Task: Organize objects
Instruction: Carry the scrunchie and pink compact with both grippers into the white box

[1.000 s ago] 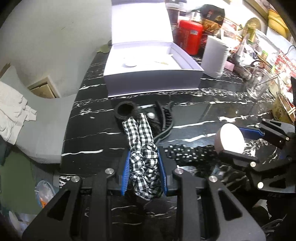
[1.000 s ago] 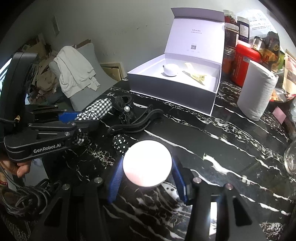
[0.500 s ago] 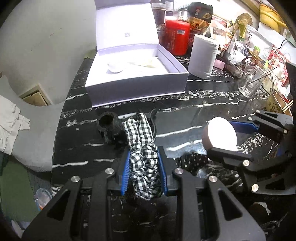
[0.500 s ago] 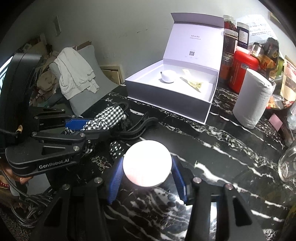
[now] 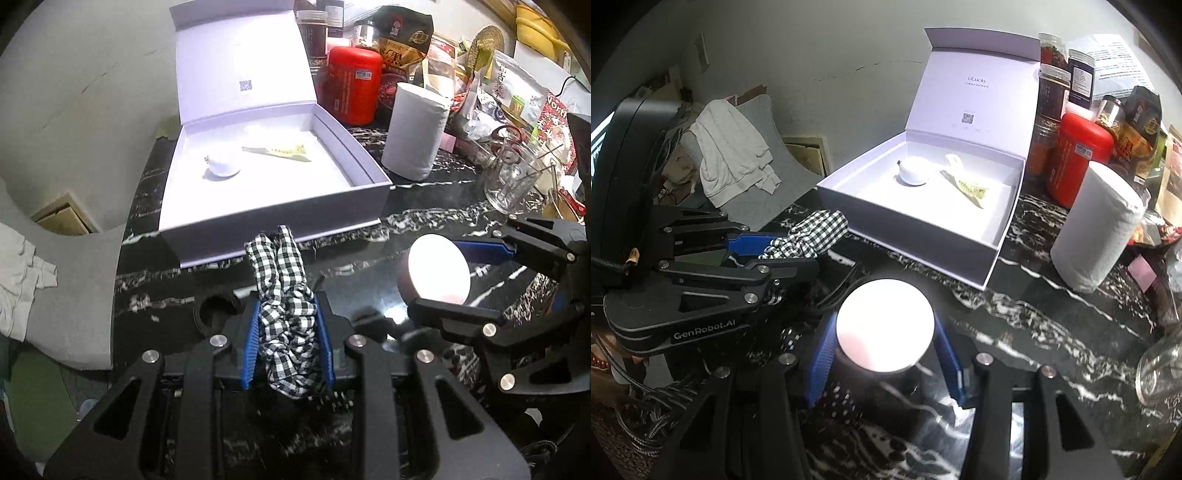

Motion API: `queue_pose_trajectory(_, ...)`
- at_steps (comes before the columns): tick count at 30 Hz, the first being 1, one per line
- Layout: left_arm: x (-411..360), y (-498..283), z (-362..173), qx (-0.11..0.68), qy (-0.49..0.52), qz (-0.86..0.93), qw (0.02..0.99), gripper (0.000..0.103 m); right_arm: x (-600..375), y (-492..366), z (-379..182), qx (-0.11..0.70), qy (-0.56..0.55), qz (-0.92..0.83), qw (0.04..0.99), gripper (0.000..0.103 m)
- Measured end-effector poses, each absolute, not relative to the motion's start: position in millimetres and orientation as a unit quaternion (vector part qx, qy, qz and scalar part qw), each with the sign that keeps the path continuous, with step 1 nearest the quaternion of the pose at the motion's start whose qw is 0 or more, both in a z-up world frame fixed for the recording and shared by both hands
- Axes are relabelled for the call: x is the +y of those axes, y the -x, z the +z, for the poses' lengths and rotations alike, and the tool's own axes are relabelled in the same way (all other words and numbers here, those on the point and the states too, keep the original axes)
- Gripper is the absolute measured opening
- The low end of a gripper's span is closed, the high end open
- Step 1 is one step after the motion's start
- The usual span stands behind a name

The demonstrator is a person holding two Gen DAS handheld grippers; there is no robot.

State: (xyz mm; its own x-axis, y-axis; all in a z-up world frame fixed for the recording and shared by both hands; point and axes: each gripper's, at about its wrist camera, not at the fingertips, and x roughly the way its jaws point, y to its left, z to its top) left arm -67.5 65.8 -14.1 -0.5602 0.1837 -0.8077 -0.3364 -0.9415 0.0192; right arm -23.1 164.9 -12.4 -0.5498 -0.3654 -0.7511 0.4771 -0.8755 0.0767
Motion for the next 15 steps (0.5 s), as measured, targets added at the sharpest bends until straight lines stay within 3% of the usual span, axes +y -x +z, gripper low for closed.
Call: queue_pose_trajectory(15, 72, 123, -9, 0.098, 0.435, 0.881, 0.156, 0.026, 167, 79, -3, 0.077, -0.403, -0.878, 0.246, 0.052)
